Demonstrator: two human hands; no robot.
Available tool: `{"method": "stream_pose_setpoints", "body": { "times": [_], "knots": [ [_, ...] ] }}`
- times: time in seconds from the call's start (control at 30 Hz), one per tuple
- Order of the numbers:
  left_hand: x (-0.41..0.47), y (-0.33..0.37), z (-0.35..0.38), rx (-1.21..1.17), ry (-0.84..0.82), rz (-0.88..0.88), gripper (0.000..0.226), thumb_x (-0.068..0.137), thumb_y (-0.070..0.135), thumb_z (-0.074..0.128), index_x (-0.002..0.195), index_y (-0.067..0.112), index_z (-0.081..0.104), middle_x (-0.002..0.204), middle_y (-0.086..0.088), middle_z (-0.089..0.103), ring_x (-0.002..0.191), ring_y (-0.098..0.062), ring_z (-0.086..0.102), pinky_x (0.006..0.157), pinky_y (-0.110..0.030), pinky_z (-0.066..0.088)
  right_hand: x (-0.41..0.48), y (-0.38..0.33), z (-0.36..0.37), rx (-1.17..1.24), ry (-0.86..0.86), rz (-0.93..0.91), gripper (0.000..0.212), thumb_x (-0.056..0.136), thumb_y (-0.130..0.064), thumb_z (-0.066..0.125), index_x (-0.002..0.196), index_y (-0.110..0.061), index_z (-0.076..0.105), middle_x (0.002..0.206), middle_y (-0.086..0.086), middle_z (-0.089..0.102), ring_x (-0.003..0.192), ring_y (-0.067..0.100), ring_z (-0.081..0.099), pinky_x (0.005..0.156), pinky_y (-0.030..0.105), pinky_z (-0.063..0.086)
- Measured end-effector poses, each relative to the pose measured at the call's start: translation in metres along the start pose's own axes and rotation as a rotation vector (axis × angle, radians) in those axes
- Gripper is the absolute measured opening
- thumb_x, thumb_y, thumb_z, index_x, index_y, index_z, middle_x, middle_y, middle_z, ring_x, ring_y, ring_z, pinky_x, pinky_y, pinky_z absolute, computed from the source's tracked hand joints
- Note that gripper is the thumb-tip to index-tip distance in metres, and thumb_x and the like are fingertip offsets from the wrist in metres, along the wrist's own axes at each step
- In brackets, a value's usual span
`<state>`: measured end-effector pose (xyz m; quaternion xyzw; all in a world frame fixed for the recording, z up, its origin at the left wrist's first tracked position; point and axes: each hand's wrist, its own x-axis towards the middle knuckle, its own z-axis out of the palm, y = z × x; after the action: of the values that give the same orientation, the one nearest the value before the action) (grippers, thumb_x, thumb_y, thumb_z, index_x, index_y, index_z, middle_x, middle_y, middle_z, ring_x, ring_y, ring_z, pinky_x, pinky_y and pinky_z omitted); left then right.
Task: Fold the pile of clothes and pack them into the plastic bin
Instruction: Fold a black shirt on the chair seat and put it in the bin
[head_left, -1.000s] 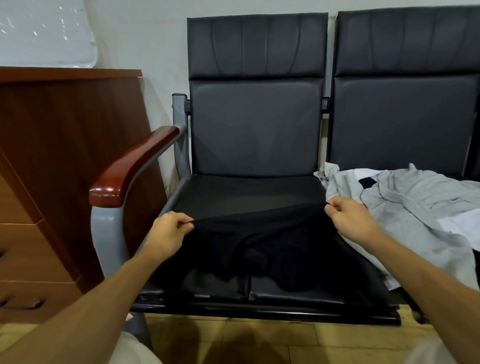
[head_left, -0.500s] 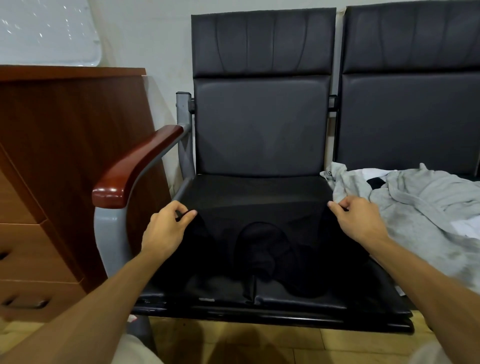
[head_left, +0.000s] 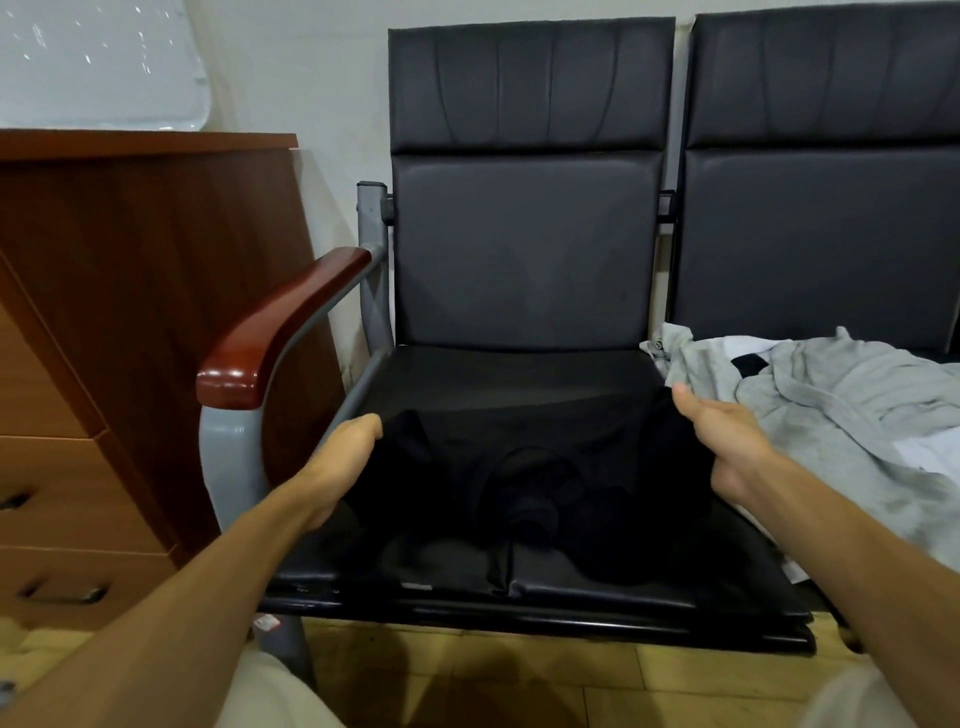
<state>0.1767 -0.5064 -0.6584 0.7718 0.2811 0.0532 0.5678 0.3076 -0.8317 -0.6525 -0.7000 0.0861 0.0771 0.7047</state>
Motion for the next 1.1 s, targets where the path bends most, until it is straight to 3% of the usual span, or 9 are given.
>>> {"method": "stream_pose_setpoints", "body": {
  "times": [0.13, 0.3, 0.43, 0.5, 0.6, 0.73, 0.87, 1.0, 1.1],
  "knots": [
    [-0.011, 0.005, 0.012, 0.06, 0.05, 0.149, 0.016, 0.1, 0.021, 0.041, 0.093, 0.014, 0.053, 0.087, -0.005, 0.057, 0.08, -0.018, 0.054, 0.071, -0.031, 0.043, -0.012, 0.005, 0.001, -0.05, -0.111, 0.05, 0.023, 0.096, -0.018, 0.057, 0.116, -0.012, 0.065, 0.11, 0.009, 0.07, 0.1, 0.026, 0.066, 0.073, 0.035, 0.054],
    [-0.028, 0.006, 0.004, 0.278, -0.036, 0.249, 0.014, 0.096, 0.022, 0.056, 0.092, 0.014, 0.067, 0.085, -0.003, 0.069, 0.078, -0.016, 0.067, 0.069, -0.027, 0.052, -0.043, 0.0, 0.008, -0.08, -0.131, 0.035, 0.017, 0.097, -0.014, 0.054, 0.085, -0.016, 0.066, 0.091, 0.007, 0.069, 0.085, 0.023, 0.065, 0.07, 0.034, 0.053],
    [-0.042, 0.026, -0.006, 0.546, -0.17, 0.348, 0.012, 0.095, 0.021, 0.058, 0.087, 0.018, 0.066, 0.085, -0.001, 0.068, 0.085, -0.018, 0.065, 0.079, -0.033, 0.051, -0.069, -0.025, 0.012, -0.164, -0.161, -0.086, 0.011, 0.094, -0.012, 0.056, 0.091, -0.01, 0.067, 0.084, 0.011, 0.069, 0.082, 0.024, 0.063, 0.08, 0.035, 0.051],
    [-0.056, 0.049, -0.007, 0.439, -0.137, 0.403, 0.015, 0.096, 0.02, 0.056, 0.084, 0.018, 0.064, 0.084, -0.001, 0.067, 0.083, -0.017, 0.064, 0.075, -0.028, 0.048, -0.087, -0.047, 0.014, -0.152, -0.151, -0.146, 0.013, 0.093, -0.009, 0.058, 0.098, -0.001, 0.067, 0.089, 0.015, 0.071, 0.079, 0.021, 0.062, 0.09, 0.039, 0.05],
    [-0.082, 0.092, -0.008, 0.275, -0.125, 0.443, 0.016, 0.098, 0.022, 0.053, 0.09, 0.013, 0.065, 0.091, -0.007, 0.069, 0.082, -0.016, 0.064, 0.075, -0.027, 0.047, -0.115, -0.085, 0.013, -0.103, -0.229, -0.21, 0.013, 0.091, -0.01, 0.06, 0.095, -0.011, 0.072, 0.102, 0.016, 0.072, 0.09, 0.026, 0.067, 0.095, 0.042, 0.05],
    [-0.125, 0.15, -0.016, 0.029, -0.15, 0.516, 0.016, 0.097, 0.025, 0.055, 0.096, 0.014, 0.066, 0.1, -0.009, 0.071, 0.095, -0.023, 0.067, 0.087, -0.036, 0.051, -0.15, -0.138, 0.006, 0.027, -0.324, -0.322, 0.013, 0.091, -0.012, 0.058, 0.099, -0.011, 0.069, 0.095, 0.012, 0.07, 0.086, 0.026, 0.067, 0.082, 0.039, 0.054],
    [-0.167, 0.201, -0.028, -0.315, -0.337, 0.556, 0.013, 0.097, 0.025, 0.053, 0.096, 0.019, 0.065, 0.099, -0.006, 0.068, 0.097, -0.02, 0.065, 0.09, -0.035, 0.05, -0.18, -0.181, -0.002, 0.24, -0.396, -0.44, 0.014, 0.093, -0.013, 0.059, 0.101, -0.016, 0.069, 0.089, 0.004, 0.072, 0.081, 0.019, 0.07, 0.069, 0.032, 0.056],
    [-0.184, 0.227, -0.045, -0.52, -0.432, 0.539, 0.013, 0.096, 0.029, 0.052, 0.093, 0.023, 0.062, 0.097, -0.002, 0.067, 0.091, -0.018, 0.064, 0.091, -0.037, 0.05, -0.192, -0.205, -0.011, 0.328, -0.333, -0.546, 0.015, 0.091, -0.015, 0.063, 0.104, -0.019, 0.07, 0.097, 0.003, 0.072, 0.088, 0.017, 0.07, 0.074, 0.033, 0.056],
    [-0.178, 0.225, -0.051, -0.528, -0.371, 0.454, 0.012, 0.097, 0.029, 0.053, 0.095, 0.021, 0.061, 0.095, -0.003, 0.068, 0.086, -0.018, 0.064, 0.083, -0.033, 0.052, -0.185, -0.202, -0.013, 0.2, -0.092, -0.611, 0.019, 0.087, -0.011, 0.068, 0.103, -0.017, 0.073, 0.093, -0.002, 0.073, 0.087, 0.013, 0.069, 0.068, 0.02, 0.054]
  ]
}}
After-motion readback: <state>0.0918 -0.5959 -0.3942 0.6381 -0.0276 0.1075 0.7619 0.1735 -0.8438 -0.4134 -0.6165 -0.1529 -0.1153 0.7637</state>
